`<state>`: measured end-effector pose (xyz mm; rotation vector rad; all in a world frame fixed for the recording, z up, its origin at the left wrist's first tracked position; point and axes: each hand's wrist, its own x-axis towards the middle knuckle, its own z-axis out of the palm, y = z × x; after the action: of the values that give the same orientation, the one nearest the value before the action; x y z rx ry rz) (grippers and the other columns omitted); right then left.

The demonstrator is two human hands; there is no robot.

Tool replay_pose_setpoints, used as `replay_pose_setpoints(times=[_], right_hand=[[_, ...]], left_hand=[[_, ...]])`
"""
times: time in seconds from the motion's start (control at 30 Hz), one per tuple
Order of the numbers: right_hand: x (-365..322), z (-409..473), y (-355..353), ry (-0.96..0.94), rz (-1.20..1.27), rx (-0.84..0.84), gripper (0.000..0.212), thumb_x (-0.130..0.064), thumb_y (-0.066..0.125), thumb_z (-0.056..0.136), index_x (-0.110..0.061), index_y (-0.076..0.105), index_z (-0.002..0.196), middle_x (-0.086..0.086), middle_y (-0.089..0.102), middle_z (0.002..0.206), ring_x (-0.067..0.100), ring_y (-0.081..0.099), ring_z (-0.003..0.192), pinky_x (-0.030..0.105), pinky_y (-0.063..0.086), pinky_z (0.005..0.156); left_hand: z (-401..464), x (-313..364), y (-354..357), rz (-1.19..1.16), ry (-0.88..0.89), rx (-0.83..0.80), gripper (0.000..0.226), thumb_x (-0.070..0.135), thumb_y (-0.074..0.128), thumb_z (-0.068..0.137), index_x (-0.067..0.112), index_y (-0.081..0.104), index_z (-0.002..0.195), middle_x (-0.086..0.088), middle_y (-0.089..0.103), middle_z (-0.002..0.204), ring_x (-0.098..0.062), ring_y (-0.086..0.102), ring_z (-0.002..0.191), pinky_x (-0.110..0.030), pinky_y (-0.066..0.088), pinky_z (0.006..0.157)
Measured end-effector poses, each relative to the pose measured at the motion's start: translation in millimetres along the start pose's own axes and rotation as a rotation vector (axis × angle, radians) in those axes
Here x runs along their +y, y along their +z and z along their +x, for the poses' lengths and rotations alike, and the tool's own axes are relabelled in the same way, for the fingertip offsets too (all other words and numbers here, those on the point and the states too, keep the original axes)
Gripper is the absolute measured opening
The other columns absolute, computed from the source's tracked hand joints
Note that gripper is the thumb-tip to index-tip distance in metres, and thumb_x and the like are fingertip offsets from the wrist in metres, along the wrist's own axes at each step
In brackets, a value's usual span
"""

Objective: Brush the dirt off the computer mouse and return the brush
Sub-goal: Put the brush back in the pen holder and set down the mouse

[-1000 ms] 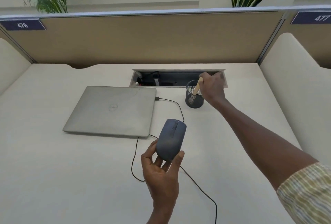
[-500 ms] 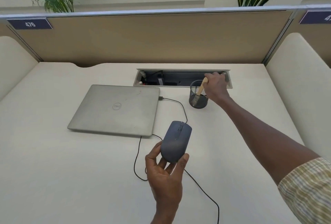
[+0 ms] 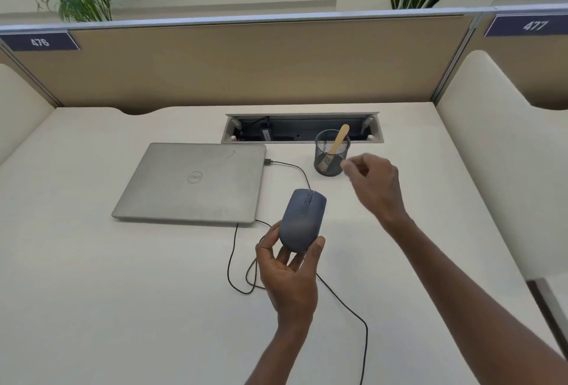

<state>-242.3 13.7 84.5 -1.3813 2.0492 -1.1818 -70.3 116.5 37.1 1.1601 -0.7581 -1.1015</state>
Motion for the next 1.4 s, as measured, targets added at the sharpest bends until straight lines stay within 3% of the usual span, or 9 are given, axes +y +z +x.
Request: replay_pose_setpoints(times=[0.13,0.23,0.37,0.5,0.67,0.87,1.03,1.27,1.4], right_hand=[[-7,-67,-10,0.224,0.232,-0.189,0.024,-0.039,0.070,0.092,-0.016,0.078,0.089,-0.003,0.077,0.078,0.011,0.073,0.071,0.039,0.061,0.073],[-10,-99,-10,0.355,0.413,-0.319,0.026,-0.036,0.071,0.092,-0.016,0.077,0.106,-0.001,0.080,0.087,0.016,0.076,0.084,0.035,0.063,0.079],[-3,-112,-8,0.450,0.562,-0.305,0.046,-0.022,0.072,0.093,-0.007,0.061,0.135,0.011,0.079,0.096,0.020,0.076,0.093,0.038,0.061,0.088],[14,-111,-10,0.493,0.616,-0.300,0.040,-0.012,0.068,0.095,-0.008,0.060,0.135,0.002,0.079,0.096,0.014,0.076,0.086,0.026,0.058,0.069],[44,-107,-5,0.513,0.567,-0.345,0.040,-0.005,0.064,0.097,-0.002,0.058,0.136,0.017,0.074,0.110,0.023,0.073,0.094,0.028,0.059,0.069],[73,-113,11,0.478,0.416,-0.329,0.032,0.001,0.059,0.097,-0.002,0.065,0.128,0.005,0.074,0.102,0.023,0.070,0.095,0.036,0.060,0.084],[79,-114,18,0.441,0.300,-0.321,0.030,0.000,0.056,0.096,-0.012,0.070,0.120,0.011,0.072,0.112,0.031,0.068,0.106,0.049,0.055,0.098],[84,-109,22,0.411,0.176,-0.331,0.023,-0.004,0.056,0.095,-0.009,0.072,0.110,0.005,0.067,0.087,0.020,0.058,0.080,0.032,0.046,0.076],[86,-108,24,0.413,0.149,-0.350,0.017,-0.005,0.055,0.095,-0.006,0.072,0.100,0.001,0.061,0.076,0.016,0.052,0.070,0.027,0.041,0.068]], left_hand=[[-7,-1,6,-0.019,-0.022,-0.004,0.061,-0.001,0.091,0.071,0.021,0.059,0.118,-0.005,0.066,0.131,-0.023,0.075,0.108,-0.028,0.063,0.081],[-14,-4,11,-0.033,-0.042,0.003,0.061,0.001,0.093,0.070,0.025,0.060,0.115,0.013,0.070,0.119,-0.018,0.076,0.105,-0.025,0.062,0.076],[-21,-10,13,-0.013,-0.090,-0.018,0.061,0.003,0.095,0.068,0.024,0.060,0.112,0.023,0.071,0.111,-0.014,0.076,0.103,-0.023,0.062,0.076],[-24,-21,3,0.080,-0.185,-0.134,0.053,0.001,0.090,0.074,0.022,0.061,0.113,0.011,0.072,0.118,-0.010,0.076,0.105,-0.025,0.062,0.085],[-20,-29,-8,0.327,-0.259,-0.270,0.029,0.011,0.066,0.097,0.025,0.062,0.123,0.019,0.068,0.116,0.018,0.065,0.097,-0.004,0.049,0.076],[-8,-38,-7,0.546,-0.361,-0.343,0.026,0.021,0.050,0.104,0.015,0.074,0.110,-0.001,0.074,0.097,-0.016,0.063,0.090,-0.035,0.050,0.082],[-1,-42,-2,0.619,-0.390,-0.420,0.037,0.027,0.042,0.107,0.015,0.046,0.072,0.000,0.046,0.070,-0.018,0.041,0.070,-0.033,0.035,0.067],[10,-49,2,0.635,-0.437,-0.433,0.040,0.028,0.039,0.108,0.002,0.060,0.086,-0.007,0.059,0.087,-0.020,0.053,0.086,-0.046,0.050,0.088],[15,-48,1,0.625,-0.447,-0.422,0.033,0.028,0.040,0.108,0.012,0.063,0.090,-0.006,0.059,0.087,-0.018,0.051,0.082,-0.034,0.040,0.077]])
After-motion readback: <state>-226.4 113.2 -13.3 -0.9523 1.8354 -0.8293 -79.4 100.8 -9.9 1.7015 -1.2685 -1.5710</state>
